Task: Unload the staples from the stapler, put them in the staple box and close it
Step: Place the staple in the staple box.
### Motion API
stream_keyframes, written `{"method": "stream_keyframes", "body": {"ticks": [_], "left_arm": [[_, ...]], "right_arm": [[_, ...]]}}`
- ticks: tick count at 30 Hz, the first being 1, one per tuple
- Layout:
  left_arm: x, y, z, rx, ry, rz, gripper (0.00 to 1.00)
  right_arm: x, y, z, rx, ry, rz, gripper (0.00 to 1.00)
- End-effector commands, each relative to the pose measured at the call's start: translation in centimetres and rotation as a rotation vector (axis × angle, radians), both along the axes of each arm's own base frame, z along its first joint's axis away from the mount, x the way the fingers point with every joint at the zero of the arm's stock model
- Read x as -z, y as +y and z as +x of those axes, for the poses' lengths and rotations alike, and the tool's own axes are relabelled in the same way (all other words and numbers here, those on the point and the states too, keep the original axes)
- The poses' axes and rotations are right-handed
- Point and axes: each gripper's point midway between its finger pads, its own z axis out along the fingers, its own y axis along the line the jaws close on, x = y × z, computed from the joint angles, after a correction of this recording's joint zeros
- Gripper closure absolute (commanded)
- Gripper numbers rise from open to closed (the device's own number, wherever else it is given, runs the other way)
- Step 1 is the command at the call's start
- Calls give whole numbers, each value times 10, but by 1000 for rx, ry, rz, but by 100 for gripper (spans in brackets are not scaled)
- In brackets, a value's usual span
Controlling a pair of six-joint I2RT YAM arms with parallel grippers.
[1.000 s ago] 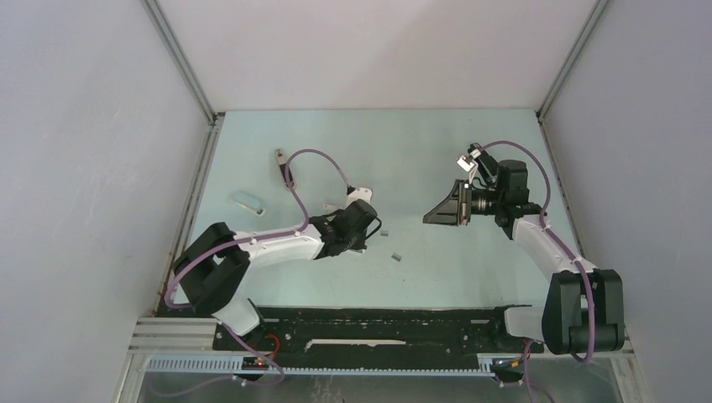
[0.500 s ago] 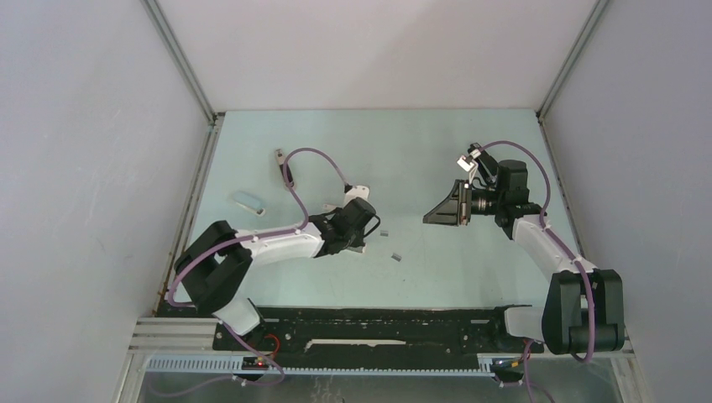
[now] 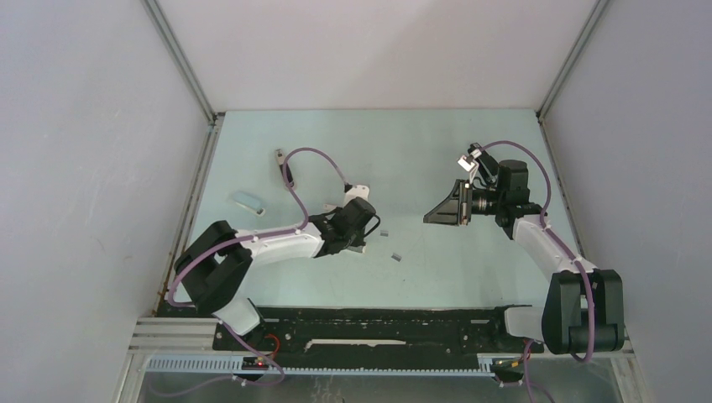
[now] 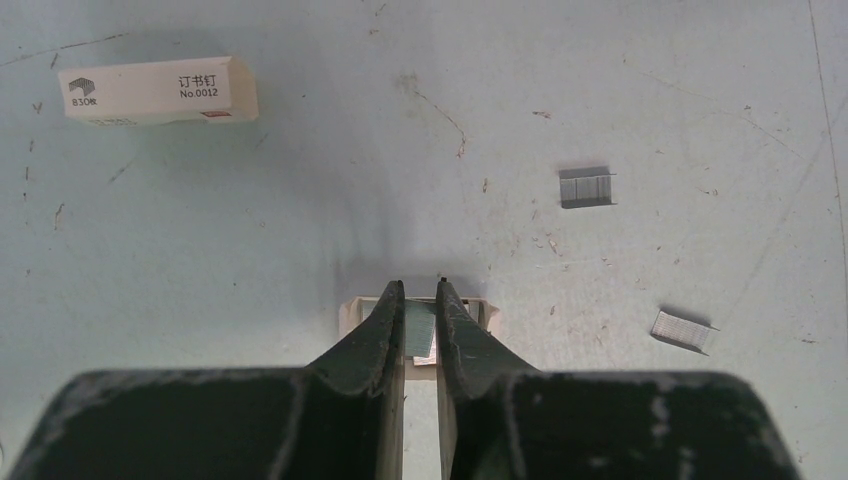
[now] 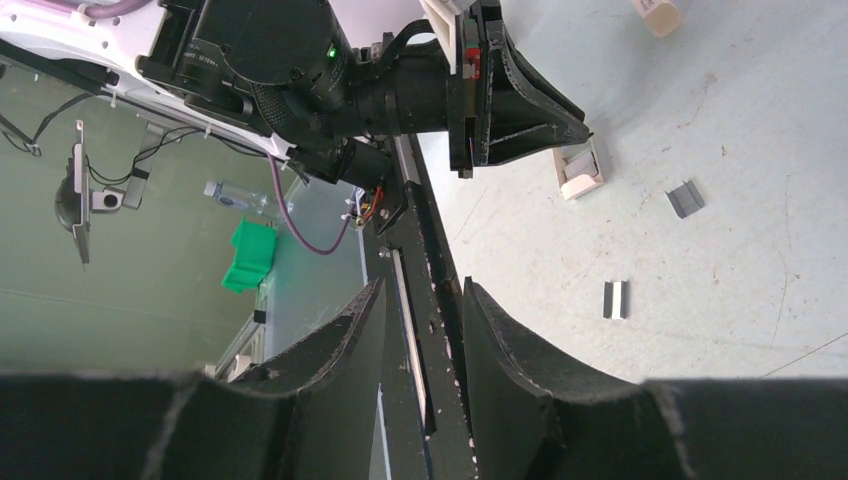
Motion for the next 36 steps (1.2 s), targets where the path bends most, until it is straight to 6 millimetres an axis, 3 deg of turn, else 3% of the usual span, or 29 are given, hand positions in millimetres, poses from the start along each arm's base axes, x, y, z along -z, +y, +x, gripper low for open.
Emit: {"method": "stream_keyframes", "body": {"ticks": [1,15,36], "left_arm": [[-2,5,6,-37,-31,-7,89],[5,16,0,-66,-19,14,89],[14,17,-5,-68,2,14,89]], "right_arm": [[-16,-1,4,-6,-71,7,57],[-15,-2,5,-3,-68,6,57],[-15,-1,5,-6,-67,8,57]]}}
